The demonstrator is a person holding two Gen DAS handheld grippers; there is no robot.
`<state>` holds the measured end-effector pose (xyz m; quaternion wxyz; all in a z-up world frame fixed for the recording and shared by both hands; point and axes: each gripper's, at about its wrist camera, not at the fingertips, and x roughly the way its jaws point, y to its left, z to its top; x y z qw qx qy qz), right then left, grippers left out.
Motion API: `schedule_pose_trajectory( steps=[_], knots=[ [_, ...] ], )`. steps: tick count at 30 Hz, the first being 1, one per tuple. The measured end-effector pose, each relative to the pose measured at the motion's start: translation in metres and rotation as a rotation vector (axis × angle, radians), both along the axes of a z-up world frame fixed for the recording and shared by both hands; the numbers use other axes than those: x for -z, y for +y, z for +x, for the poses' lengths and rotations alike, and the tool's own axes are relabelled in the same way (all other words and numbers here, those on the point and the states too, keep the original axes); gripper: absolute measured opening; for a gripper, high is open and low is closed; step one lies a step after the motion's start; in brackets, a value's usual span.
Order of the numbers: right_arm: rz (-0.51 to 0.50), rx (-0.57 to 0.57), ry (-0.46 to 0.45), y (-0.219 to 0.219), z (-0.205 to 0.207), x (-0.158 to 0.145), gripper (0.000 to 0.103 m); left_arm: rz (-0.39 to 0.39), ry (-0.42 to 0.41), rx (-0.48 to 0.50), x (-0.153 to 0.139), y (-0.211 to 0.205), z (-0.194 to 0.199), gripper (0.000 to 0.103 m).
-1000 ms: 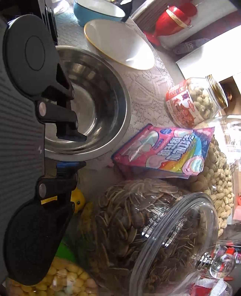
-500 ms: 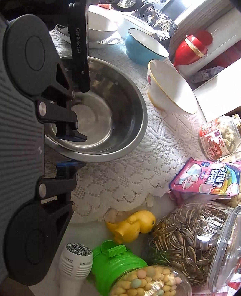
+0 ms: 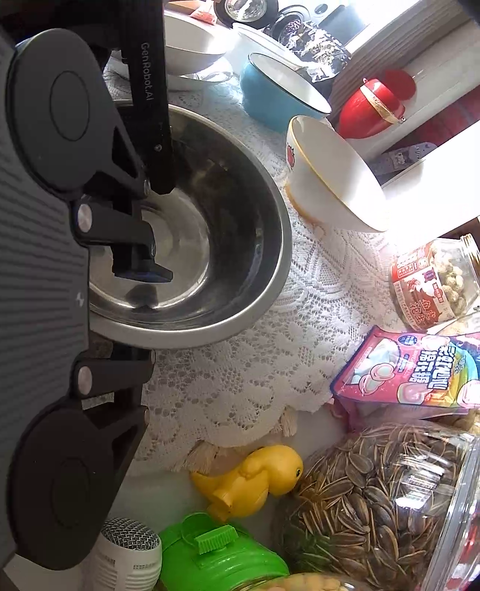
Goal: Organize plates and bowls
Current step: 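Carry the steel bowl with both grippers and lower it onto the white bowls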
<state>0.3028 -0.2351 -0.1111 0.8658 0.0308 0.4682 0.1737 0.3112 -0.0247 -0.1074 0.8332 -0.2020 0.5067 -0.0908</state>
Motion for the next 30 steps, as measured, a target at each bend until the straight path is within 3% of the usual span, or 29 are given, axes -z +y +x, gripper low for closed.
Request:
schedule_pose_trajectory(
  steps=[6,10,14,16,20,25,30],
  knots=[
    [-0.020,0.016,-0.007,0.005,-0.014,-0.009,0.024,0.124,-0.005,0.088,-0.010,-0.015,-0.005,0.019],
    [-0.011,-0.009,-0.041,0.019,-0.031,-0.037,0.024,0.106,-0.078,0.097,-0.037,-0.001,-0.026,0.019],
    [0.013,-0.098,-0.113,0.060,-0.050,-0.078,0.024,0.124,-0.211,0.059,-0.086,0.038,-0.058,0.019],
    [0.024,-0.165,-0.157,0.091,-0.059,-0.096,0.024,0.137,-0.239,0.026,-0.104,0.062,-0.072,0.019],
    [0.019,-0.288,-0.187,0.155,-0.066,-0.104,0.024,0.222,-0.288,-0.041,-0.130,0.113,-0.100,0.019],
    [-0.033,-0.409,-0.091,0.229,-0.061,-0.075,0.024,0.243,-0.246,-0.164,-0.117,0.173,-0.118,0.019],
    [-0.125,-0.454,-0.028,0.262,-0.052,-0.051,0.024,0.222,-0.164,-0.228,-0.088,0.207,-0.119,0.019]
  ],
)
